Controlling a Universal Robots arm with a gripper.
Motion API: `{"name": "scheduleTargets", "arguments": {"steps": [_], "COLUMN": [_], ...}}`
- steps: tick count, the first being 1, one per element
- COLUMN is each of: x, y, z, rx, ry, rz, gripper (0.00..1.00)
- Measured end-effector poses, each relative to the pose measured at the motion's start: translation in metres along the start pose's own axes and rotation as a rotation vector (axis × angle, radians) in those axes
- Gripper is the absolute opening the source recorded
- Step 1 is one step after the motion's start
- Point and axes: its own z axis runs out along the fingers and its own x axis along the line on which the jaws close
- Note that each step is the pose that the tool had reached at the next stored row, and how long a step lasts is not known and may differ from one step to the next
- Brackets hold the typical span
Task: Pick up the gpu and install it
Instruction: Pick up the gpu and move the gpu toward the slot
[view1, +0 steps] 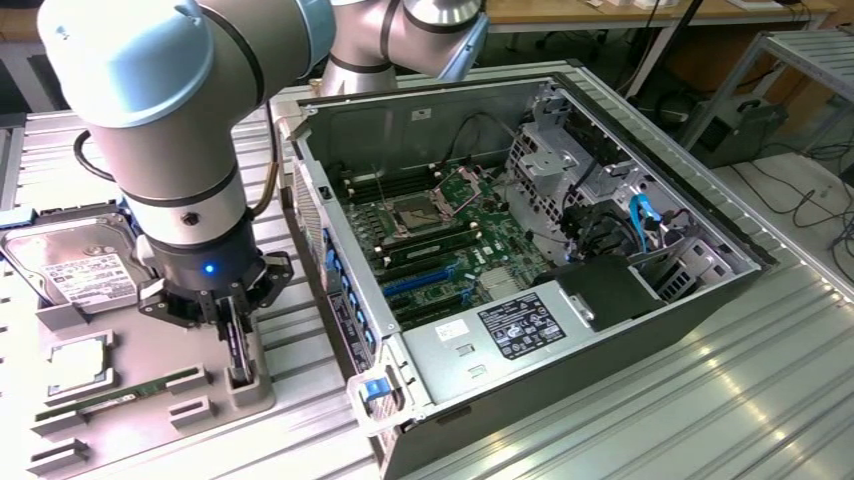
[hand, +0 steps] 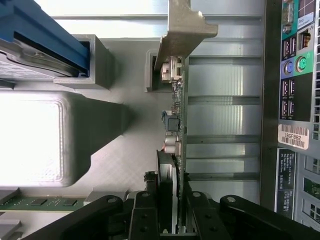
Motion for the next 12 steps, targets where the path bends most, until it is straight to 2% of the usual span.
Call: {"name": "scheduleTargets", "arguments": {"steps": [8,9,11,12], "x": [0.000,0.000,-0.001,-0.001], "y": [0.0000,0.0000,-0.0001,-0.0002], "z": [0.0000,-0.0073,-0.0325,-0.0516], "rx": [0.0000,0.0006,0.0011,0.0012], "ry": [0.0000,0.0000,0.0000,0.0001], "rz": [0.000,0.000,0.000,0.000], "gripper": [0.27,0.27,0.27,0.27]}}
